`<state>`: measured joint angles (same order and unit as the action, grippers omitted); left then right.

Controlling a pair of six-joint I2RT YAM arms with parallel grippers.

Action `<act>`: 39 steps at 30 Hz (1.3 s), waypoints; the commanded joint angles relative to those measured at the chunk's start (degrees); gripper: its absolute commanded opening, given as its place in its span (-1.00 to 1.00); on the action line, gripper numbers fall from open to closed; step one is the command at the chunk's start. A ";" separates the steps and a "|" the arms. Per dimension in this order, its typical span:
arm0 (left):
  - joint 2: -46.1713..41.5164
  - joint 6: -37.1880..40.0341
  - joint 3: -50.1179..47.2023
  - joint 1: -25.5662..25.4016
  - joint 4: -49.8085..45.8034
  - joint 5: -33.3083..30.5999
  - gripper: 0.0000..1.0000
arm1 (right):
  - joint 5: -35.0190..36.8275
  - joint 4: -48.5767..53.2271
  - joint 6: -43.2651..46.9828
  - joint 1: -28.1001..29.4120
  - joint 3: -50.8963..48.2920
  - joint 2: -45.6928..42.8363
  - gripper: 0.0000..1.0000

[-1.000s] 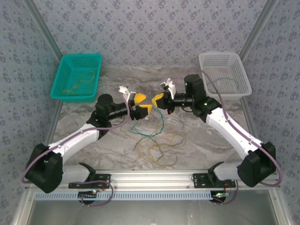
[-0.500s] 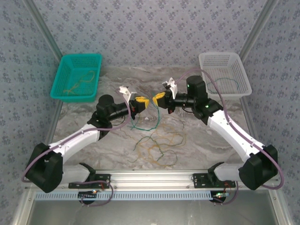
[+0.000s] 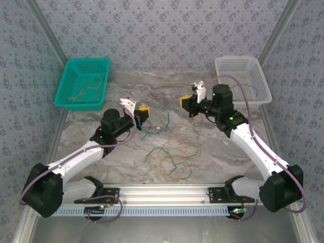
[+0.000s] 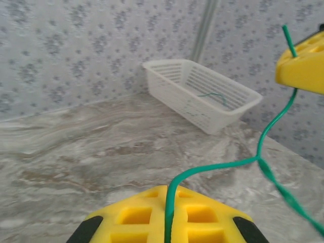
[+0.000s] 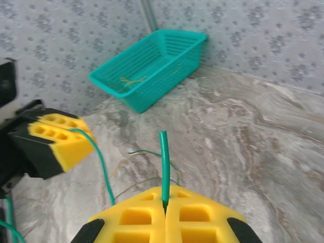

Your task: Untangle the cables

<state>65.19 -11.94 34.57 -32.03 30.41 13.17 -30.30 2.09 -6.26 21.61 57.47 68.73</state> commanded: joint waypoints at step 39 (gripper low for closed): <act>-12.59 -7.00 -2.24 19.20 -22.78 -31.70 -1.00 | 24.98 11.12 -9.42 -17.70 -2.70 -9.21 -1.00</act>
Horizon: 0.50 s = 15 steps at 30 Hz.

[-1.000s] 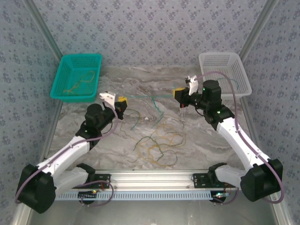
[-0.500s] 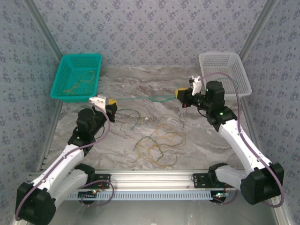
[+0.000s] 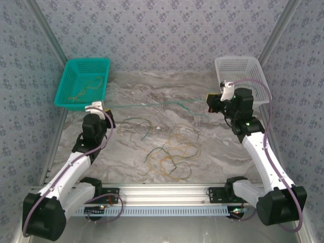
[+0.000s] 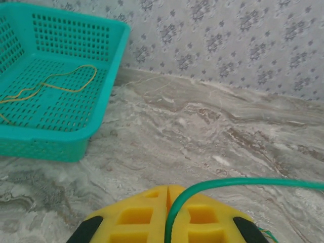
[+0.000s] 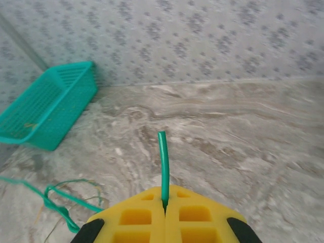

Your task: Untangle the cables

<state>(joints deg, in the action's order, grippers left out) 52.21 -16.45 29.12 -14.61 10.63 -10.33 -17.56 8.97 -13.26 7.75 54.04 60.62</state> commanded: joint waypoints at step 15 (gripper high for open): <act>0.35 -6.93 7.79 2.15 -2.81 4.11 -1.00 | 16.62 5.44 -5.05 -9.87 2.84 -2.86 -1.00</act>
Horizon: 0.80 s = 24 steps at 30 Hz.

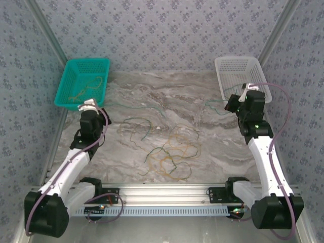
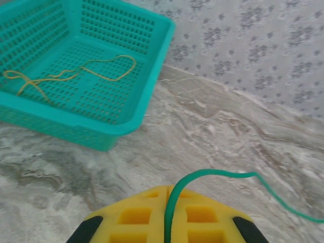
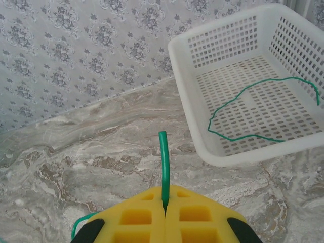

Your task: Untangle the cables

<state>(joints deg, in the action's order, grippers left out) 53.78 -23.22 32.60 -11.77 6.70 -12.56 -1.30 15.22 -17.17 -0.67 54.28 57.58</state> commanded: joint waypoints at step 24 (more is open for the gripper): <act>-5.15 4.19 15.04 -20.49 8.21 28.21 -1.00 | -10.92 -26.22 -30.76 -21.35 25.17 49.08 -1.00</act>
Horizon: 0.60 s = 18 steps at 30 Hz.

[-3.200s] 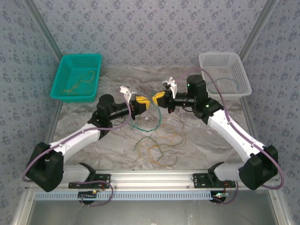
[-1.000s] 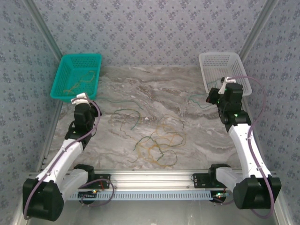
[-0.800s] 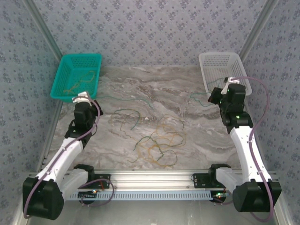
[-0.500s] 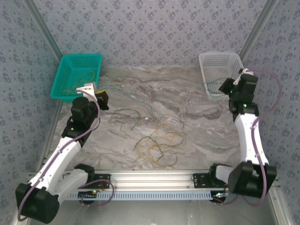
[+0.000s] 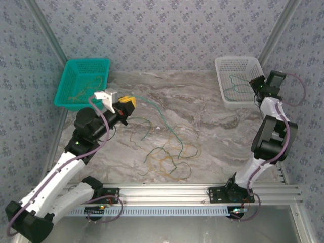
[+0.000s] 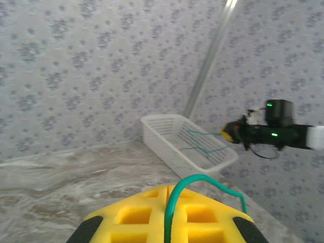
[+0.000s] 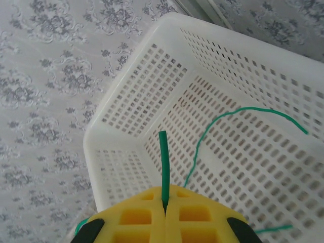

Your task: Untangle the cables

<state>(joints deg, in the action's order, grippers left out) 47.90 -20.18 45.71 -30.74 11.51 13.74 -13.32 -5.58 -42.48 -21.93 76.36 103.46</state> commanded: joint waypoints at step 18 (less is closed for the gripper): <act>8.20 0.24 0.22 -3.30 8.72 -4.09 -1.00 | 6.95 10.40 -0.05 5.26 8.35 -0.72 0.43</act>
<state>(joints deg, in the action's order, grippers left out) 55.07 -20.03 45.65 -33.87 17.47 11.62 -9.17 2.35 -46.70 -17.41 88.55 111.22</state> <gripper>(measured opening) 0.084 0.715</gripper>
